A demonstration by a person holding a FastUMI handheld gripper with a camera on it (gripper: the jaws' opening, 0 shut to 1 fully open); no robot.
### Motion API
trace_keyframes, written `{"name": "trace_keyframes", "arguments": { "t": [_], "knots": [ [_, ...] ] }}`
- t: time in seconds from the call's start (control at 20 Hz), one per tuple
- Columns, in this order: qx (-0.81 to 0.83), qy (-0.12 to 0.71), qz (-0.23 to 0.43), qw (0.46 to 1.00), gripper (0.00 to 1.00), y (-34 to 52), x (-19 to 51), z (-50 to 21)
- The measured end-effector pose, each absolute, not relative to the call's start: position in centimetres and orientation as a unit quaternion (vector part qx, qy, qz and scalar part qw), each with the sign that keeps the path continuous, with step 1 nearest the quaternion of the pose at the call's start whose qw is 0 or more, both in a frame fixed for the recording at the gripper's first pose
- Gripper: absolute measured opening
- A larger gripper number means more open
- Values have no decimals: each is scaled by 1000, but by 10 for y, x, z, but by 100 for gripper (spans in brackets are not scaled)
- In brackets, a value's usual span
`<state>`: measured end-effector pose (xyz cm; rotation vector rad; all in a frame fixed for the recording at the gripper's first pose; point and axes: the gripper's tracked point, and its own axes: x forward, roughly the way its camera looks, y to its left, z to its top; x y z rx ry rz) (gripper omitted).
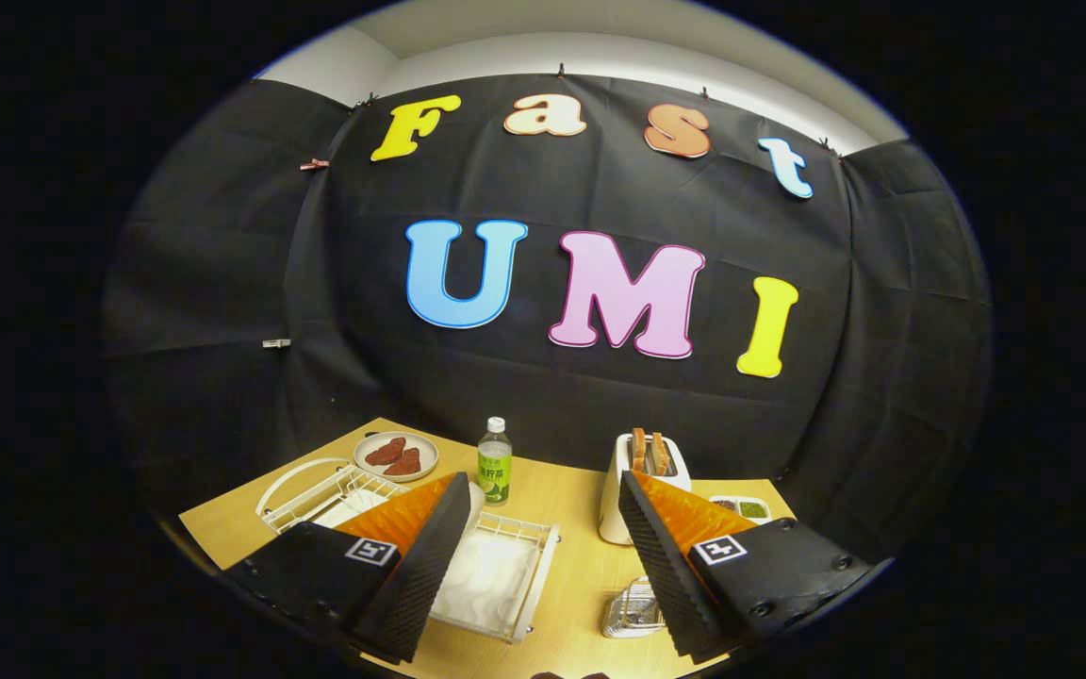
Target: Take the plate from the dish rack, then take the spoon from the basket and place it into the plate.
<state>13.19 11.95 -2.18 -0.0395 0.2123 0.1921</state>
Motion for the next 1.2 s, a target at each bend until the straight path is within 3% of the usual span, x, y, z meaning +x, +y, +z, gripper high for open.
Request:
{"name": "trace_keyframes", "arguments": {
  "t": [0.75, 0.85, 0.9, 0.95, 1.1, 1.2],
  "knots": [
    [41, 378, 81, 921, 97, 190, 203, -176],
    [75, 408, 82, 906, 89, 201, 198, -188],
    [88, 417, 82, 901, 78, 205, 199, -191],
    [98, 421, 84, 898, 74, 207, 200, -192],
    [115, 435, 89, 889, 46, 218, 198, -194],
    [120, 446, 81, 883, 42, 219, 195, -196]
  ]
}}
